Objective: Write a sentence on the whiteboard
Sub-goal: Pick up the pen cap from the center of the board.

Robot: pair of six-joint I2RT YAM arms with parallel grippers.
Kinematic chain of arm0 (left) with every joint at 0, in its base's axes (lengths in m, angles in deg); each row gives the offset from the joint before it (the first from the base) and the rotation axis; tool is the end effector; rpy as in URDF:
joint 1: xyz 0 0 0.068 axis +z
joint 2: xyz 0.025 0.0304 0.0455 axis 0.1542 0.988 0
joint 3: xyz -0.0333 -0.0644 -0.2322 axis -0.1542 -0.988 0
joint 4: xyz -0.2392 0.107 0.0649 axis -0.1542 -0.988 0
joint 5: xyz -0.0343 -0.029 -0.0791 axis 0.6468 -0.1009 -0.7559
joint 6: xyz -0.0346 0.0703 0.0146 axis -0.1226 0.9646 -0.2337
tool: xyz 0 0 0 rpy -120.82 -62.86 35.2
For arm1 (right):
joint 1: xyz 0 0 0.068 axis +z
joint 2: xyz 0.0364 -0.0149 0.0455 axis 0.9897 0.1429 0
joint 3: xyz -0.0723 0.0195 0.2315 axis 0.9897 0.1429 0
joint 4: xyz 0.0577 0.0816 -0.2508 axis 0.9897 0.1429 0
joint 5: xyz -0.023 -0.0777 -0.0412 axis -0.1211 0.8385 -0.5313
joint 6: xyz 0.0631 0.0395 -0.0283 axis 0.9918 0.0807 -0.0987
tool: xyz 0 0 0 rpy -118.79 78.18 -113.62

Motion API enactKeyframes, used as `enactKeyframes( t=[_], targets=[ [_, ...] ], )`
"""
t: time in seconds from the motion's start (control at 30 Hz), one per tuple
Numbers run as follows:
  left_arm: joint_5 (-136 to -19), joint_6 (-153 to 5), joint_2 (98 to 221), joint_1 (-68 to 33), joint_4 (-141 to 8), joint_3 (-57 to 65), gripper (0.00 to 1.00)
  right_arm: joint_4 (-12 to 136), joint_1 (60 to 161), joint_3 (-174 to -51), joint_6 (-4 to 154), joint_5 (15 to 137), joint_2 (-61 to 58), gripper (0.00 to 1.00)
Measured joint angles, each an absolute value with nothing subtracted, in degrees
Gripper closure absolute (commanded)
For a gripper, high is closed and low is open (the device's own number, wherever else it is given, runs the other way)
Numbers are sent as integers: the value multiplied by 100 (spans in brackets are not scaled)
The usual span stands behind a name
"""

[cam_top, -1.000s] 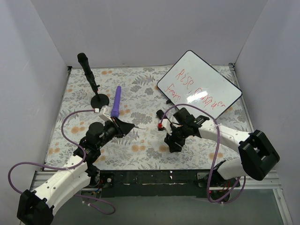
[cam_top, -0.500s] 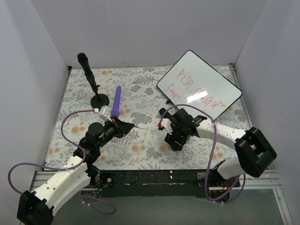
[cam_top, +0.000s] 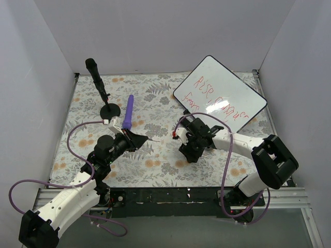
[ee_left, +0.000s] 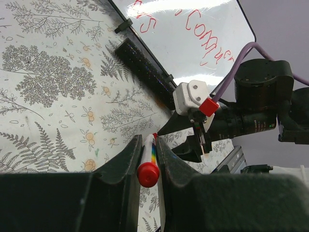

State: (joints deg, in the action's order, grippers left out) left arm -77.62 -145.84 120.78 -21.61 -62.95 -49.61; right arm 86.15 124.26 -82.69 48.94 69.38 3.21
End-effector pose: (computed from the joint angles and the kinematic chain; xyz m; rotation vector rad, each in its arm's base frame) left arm 0.1939 -0.1259 0.1997 -0.8066 1.9110 -1.4762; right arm 0.2079 0.2127 0.1022 -1.4591 2.2983 0.4496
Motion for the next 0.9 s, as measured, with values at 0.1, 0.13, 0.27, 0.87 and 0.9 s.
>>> enactKeyframes(
  t=[0.1, 0.13, 0.27, 0.87, 0.9],
  targets=[
    [-7747, -14560, 12084, -2161, -6295, -4961, 100, 8571, 12448, -8299, 4905, 7021, 367, 52],
    [-7743, -14554, 12086, -2161, -6295, -4961, 100, 8558, 12465, -8314, 4897, 7073, 389, 55],
    [-7740, -14532, 12086, -2161, -6295, -4961, 100, 8519, 12605, -8323, 4748, 7270, 404, 59],
    [-7902, -14604, 12237, -2161, -6074, -5079, 100, 8405, 12673, -8238, 3889, 7379, 339, 48],
    [-7902, -14611, 12224, -2161, -6070, -5084, 100, 8405, 12664, -8266, 3950, 7360, 380, 48]
  ],
)
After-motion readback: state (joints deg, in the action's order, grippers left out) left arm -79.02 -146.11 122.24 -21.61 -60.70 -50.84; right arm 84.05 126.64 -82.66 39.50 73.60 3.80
